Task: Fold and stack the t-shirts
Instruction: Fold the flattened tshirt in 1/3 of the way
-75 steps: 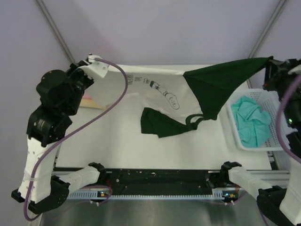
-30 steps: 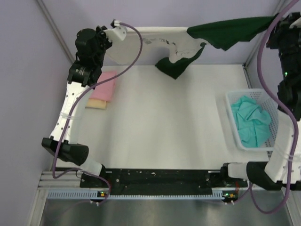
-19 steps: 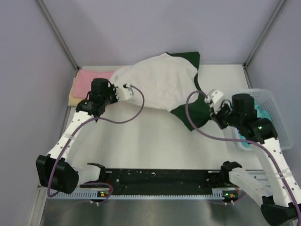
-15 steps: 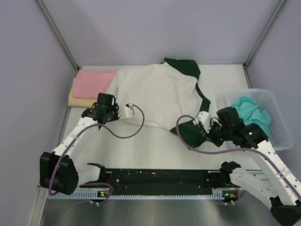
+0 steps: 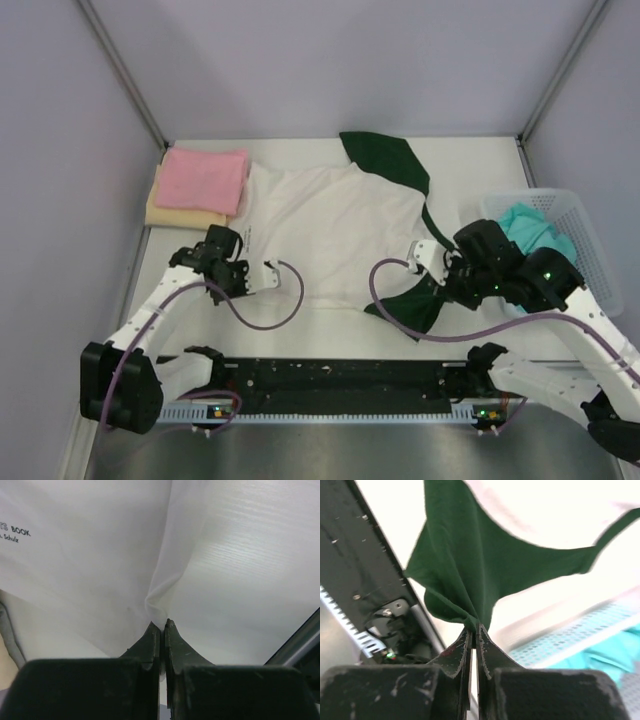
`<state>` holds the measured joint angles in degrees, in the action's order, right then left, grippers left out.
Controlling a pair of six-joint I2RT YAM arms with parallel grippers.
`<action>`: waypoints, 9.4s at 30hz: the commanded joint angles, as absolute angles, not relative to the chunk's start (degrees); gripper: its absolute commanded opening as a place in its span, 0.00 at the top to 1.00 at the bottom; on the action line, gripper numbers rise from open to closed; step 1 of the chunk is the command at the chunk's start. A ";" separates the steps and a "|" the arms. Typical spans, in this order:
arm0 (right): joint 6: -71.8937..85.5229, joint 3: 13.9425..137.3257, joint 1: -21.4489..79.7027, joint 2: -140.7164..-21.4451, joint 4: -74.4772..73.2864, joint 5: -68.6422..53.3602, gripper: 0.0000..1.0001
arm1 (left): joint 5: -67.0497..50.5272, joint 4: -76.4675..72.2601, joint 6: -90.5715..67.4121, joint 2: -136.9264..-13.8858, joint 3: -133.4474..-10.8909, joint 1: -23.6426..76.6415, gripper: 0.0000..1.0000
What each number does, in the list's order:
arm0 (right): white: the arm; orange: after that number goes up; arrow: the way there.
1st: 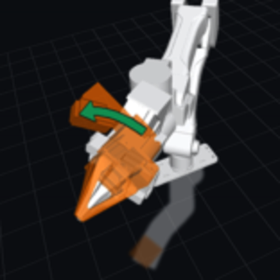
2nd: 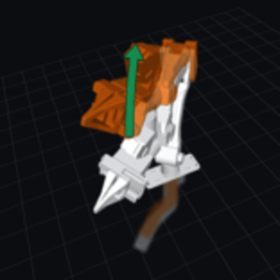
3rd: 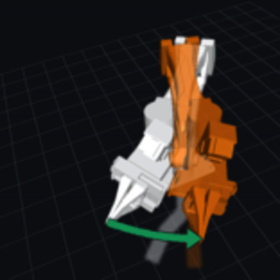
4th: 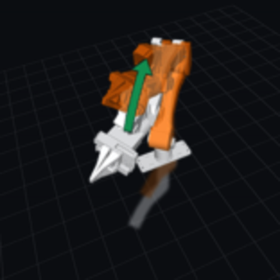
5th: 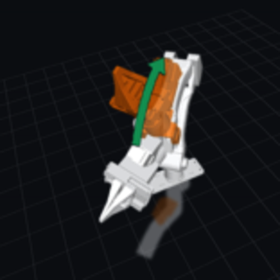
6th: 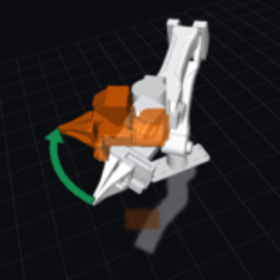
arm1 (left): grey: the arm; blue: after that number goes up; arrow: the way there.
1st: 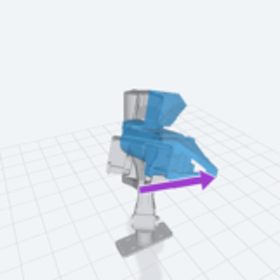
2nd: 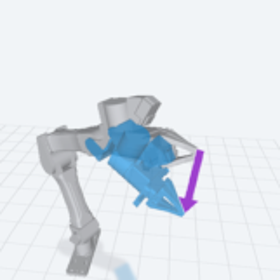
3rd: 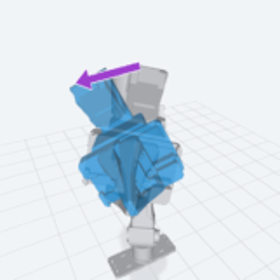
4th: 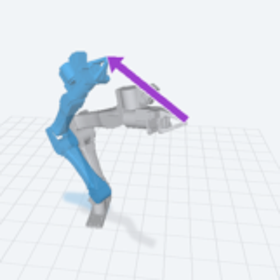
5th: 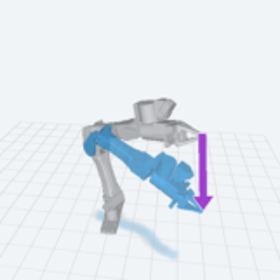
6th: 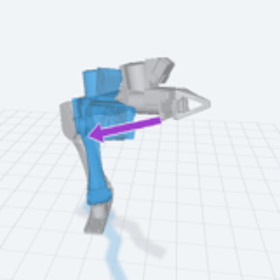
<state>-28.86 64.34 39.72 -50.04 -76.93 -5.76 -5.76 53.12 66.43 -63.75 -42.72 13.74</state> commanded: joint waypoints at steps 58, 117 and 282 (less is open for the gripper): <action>13.07 69.56 15.29 -82.90 -28.65 11.77 0.38 | -6.15 32.52 54.39 -76.47 -55.75 10.90 0.59; 48.35 44.72 17.31 -38.06 -71.98 7.73 0.46 | 3.52 59.49 49.92 -67.41 -42.15 11.43 0.68; 68.92 39.37 24.70 -32.78 -80.86 -0.71 0.58 | -3.69 77.60 54.40 -58.80 -41.92 25.84 0.60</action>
<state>72.16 36.03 25.21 -32.47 -73.69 -1.93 -2.09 70.39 51.88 -58.06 -39.66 25.65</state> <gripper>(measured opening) 0.205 0.349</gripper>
